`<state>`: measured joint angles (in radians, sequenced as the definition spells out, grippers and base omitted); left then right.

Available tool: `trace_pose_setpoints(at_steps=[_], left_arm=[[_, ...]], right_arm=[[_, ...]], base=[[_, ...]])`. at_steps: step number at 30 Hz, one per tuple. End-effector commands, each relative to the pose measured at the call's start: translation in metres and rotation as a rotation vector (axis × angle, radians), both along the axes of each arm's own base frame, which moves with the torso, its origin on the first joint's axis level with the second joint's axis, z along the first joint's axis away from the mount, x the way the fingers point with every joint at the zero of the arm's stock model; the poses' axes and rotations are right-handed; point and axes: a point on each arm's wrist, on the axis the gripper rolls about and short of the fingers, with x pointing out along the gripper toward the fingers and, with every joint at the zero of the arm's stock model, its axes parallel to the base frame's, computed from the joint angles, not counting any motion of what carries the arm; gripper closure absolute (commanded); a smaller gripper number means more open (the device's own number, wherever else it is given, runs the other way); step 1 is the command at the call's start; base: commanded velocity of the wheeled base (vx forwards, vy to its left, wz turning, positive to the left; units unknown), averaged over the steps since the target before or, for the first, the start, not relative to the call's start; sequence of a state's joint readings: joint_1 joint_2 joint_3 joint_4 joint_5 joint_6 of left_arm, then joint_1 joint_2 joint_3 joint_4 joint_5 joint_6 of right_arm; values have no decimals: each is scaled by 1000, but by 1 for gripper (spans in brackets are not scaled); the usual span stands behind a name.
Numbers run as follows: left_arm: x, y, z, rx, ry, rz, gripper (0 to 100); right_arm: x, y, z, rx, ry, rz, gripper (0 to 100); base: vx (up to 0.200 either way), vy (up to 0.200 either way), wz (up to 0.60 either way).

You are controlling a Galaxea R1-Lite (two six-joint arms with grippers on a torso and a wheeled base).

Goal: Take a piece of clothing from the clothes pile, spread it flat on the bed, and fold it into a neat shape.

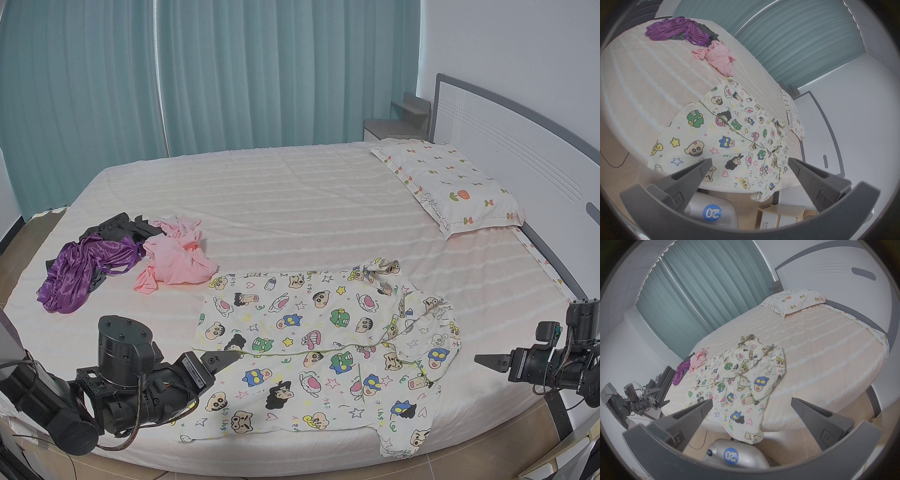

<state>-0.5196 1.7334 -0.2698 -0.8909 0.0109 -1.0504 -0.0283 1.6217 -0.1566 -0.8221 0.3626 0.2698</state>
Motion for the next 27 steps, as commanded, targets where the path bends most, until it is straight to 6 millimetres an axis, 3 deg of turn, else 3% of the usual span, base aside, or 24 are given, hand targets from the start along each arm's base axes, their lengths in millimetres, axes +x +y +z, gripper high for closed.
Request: trace_pose_setpoints(at_steps=[1, 7, 15, 20, 27], left_arm=[[-1, 0, -2, 1, 9, -6, 0], [0, 1, -3, 4, 15, -2, 0], [0, 2, -3, 1, 18, 3, 0], [3, 7, -2, -6, 15, 34, 0], [7, 16, -3, -8, 23, 76, 0]], right_arm=[[13, 8, 9, 30, -35, 1, 0], [41, 23, 23, 180, -38, -48, 0], [89, 42, 23, 302, -15, -171, 0], [142, 65, 7, 391, -20, -309, 0], [187, 89, -30, 385, 10, -316, 0]], base=[[200, 0, 0], [200, 0, 0], [0, 0, 0], [0, 0, 0], [0, 0, 0]])
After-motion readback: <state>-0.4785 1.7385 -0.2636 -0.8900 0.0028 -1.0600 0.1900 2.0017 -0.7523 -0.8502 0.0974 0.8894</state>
